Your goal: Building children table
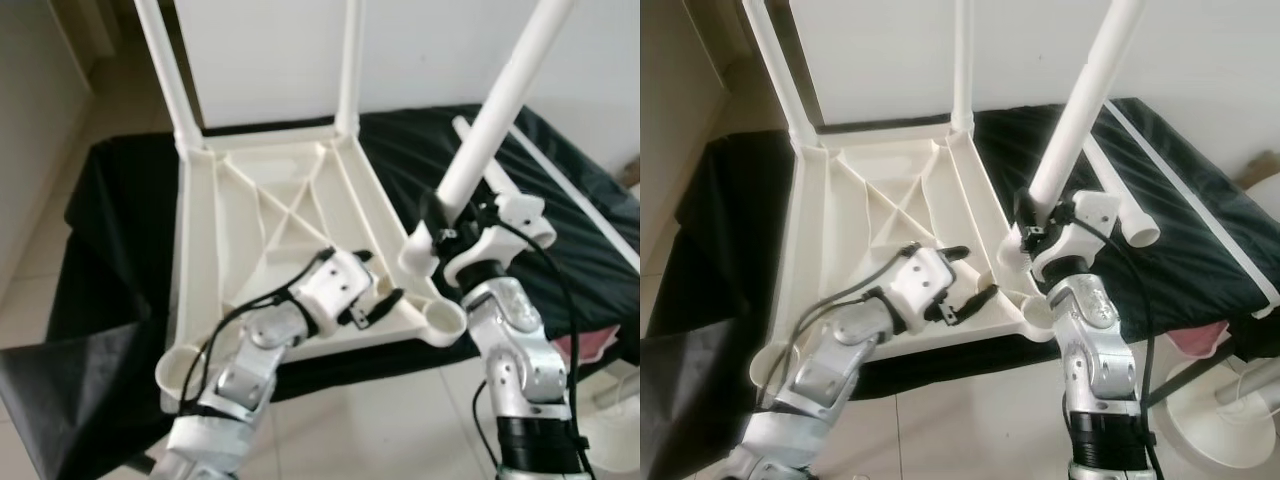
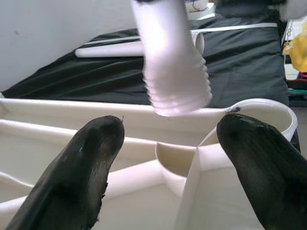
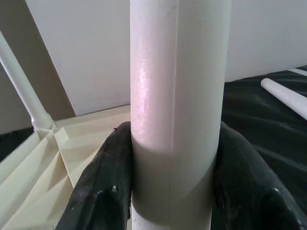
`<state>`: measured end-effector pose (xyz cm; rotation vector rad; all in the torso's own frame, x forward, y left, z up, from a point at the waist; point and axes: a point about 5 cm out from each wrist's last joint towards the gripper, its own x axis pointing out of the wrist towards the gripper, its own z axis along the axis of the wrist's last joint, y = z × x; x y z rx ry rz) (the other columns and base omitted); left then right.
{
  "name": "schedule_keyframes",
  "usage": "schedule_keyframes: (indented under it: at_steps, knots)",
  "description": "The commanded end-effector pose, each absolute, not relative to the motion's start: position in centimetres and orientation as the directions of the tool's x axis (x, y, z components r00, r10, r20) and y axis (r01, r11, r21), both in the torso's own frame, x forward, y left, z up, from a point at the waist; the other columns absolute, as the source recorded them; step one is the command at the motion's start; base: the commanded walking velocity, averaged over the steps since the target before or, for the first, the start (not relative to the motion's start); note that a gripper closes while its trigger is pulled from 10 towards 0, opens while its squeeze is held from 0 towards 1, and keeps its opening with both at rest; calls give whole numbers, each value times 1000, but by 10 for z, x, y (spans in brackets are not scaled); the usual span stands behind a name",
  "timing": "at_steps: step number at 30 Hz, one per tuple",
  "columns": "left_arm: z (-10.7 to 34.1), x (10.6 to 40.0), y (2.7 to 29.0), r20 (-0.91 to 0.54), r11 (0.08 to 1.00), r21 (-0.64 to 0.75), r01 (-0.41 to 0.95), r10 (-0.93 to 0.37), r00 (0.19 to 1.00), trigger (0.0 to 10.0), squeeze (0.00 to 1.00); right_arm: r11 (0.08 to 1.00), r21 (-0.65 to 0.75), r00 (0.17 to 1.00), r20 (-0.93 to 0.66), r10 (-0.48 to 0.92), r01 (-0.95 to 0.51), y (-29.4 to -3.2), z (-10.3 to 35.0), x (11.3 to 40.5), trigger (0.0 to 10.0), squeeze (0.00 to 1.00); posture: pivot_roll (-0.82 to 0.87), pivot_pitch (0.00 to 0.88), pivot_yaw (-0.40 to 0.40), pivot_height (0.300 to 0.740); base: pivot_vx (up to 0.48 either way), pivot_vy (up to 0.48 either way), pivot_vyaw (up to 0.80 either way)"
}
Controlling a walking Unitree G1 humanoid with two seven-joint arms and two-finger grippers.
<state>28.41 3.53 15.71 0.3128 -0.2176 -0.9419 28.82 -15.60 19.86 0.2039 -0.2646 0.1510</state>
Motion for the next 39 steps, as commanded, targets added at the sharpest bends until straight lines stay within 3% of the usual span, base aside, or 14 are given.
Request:
schedule_keyframes:
  at_steps: [1,8,9,11,15,17,18,19,22,32,37,39]
  knots:
    - [154,280,38,21,526,366,768,-829,558,10000,0,968,161,941,309,135,-192,-153,202,280,10000,0,-27,50,-45,740,0,0,0]
    - [149,270,43,-24,458,362,812,-866,499,10000,0,968,161,948,285,142,-194,-154,195,271,10000,0,-30,61,-43,740,0,0,0]
    - [141,263,45,-83,385,386,838,-890,448,10000,0,968,162,949,282,139,-190,-154,194,268,10000,0,-34,67,-39,740,0,0,0]
    - [136,258,46,-119,343,385,857,-902,415,10000,0,970,162,950,282,132,-183,-155,194,267,10000,0,-37,72,-37,740,0,0,0]
    - [129,258,46,-172,315,382,869,-899,402,10000,0,972,162,950,288,119,-171,-157,195,268,10000,0,-36,73,-35,740,0,0,0]
    - [113,266,48,-252,336,401,852,-854,455,10000,0,973,163,947,303,107,-163,-159,199,271,10000,0,-38,71,-34,740,0,0,0]
    - [113,266,48,-252,336,401,852,-854,455,10000,0,973,163,947,303,107,-163,-159,199,271,10000,0,-38,71,-34,740,0,0,0]
    - [108,276,49,-274,386,423,820,-808,522,10000,0,973,164,945,311,104,-161,-159,201,273,10000,0,-37,69,-35,740,0,0,0]
    - [106,286,51,-284,429,451,783,-763,581,10000,0,973,164,944,313,103,-161,-159,202,274,10000,0,-36,68,-37,740,0,0,0]
    - [109,303,49,-283,484,485,728,-701,654,10000,0,971,165,940,320,114,-174,-156,203,275,10000,0,-37,69,-35,740,0,0,0]
    - [121,306,46,-227,511,467,722,-720,656,10000,0,973,161,941,321,108,-167,-157,203,274,10000,0,-41,66,-30,740,0,0,0]
    - [126,300,44,-200,495,434,752,-761,617,10000,0,974,161,941,324,99,-158,-158,202,273,10000,0,-43,65,-26,740,0,0,0]
